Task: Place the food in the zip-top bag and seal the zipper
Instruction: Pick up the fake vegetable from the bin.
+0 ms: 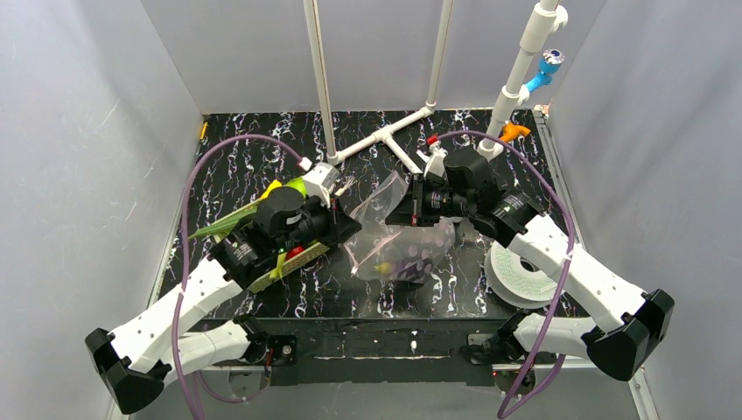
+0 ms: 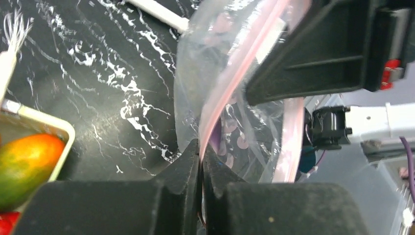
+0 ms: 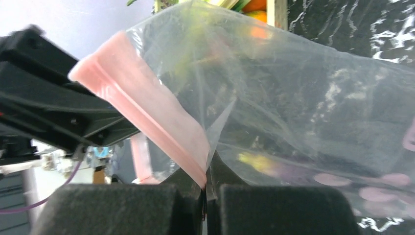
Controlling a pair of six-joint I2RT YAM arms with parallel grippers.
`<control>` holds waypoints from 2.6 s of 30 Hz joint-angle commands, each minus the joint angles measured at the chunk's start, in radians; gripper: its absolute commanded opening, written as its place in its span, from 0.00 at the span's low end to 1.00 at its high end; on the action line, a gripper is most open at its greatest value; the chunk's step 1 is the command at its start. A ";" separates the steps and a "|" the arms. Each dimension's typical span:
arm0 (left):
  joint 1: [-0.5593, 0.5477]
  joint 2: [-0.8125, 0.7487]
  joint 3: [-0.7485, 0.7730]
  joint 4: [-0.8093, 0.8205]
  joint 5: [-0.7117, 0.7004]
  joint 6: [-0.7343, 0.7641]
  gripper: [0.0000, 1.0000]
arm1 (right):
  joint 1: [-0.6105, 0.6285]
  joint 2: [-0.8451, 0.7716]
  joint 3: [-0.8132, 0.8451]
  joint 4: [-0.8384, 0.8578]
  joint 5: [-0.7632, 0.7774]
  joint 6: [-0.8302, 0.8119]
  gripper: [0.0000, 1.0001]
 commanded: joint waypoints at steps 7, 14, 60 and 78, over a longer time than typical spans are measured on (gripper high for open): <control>-0.003 0.048 0.167 0.010 0.110 0.058 0.00 | -0.007 -0.046 0.215 -0.188 0.148 -0.164 0.01; -0.003 0.009 0.073 0.000 0.057 -0.009 0.12 | -0.007 -0.080 0.161 -0.160 0.135 -0.171 0.01; 0.337 0.376 0.044 -0.299 -0.371 0.395 0.51 | 0.003 -0.089 0.052 -0.128 0.119 -0.163 0.01; 0.344 0.316 0.091 -0.340 -0.415 0.438 0.13 | 0.004 -0.064 0.080 -0.134 0.098 -0.163 0.01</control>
